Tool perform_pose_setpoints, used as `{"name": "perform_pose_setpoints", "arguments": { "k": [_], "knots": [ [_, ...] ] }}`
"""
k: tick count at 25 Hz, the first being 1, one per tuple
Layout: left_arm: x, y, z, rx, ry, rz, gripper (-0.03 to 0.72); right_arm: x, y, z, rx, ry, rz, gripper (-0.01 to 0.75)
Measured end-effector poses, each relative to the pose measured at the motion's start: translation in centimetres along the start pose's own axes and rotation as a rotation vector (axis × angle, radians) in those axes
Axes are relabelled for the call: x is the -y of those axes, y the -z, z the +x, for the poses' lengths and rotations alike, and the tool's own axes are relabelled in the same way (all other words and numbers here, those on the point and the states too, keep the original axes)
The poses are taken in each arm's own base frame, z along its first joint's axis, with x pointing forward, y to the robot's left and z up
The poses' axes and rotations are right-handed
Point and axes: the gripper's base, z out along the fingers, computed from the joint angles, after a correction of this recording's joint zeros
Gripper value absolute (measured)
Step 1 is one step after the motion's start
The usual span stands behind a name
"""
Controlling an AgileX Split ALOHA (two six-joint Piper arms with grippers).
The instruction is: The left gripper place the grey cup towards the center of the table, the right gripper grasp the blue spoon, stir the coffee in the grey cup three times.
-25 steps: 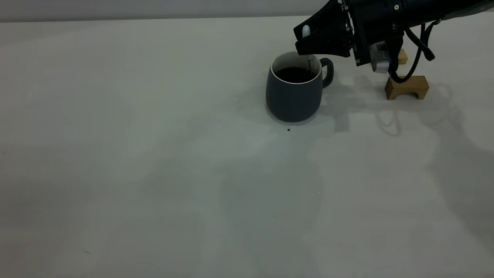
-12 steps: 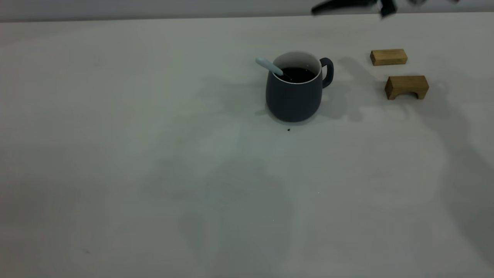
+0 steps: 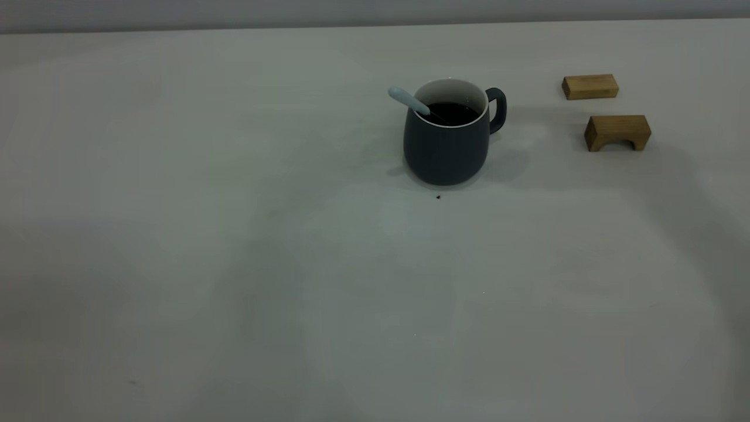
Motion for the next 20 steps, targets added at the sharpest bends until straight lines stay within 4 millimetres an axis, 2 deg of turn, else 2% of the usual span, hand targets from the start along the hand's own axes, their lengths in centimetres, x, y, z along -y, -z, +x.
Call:
{"name": "perform_pose_setpoints", "arguments": {
  "k": [5,11,16,20],
  "knots": [
    [0.0,0.0,0.0,0.0,0.0,0.0,0.585,-3.2,5.3,1.9,0.102,0.214,0.05,0.206],
    [0.0,0.0,0.0,0.0,0.0,0.0,0.585,-5.2,11.2,4.9,0.211,0.376,0.236,0.197],
    [0.0,0.0,0.0,0.0,0.0,0.0,0.585,-7.2,16.7,8.7,0.364,0.394,0.387,0.197],
    [0.0,0.0,0.0,0.0,0.0,0.0,0.585,-8.3,19.8,12.7,0.462,0.401,0.445,0.201]
  ]
}}
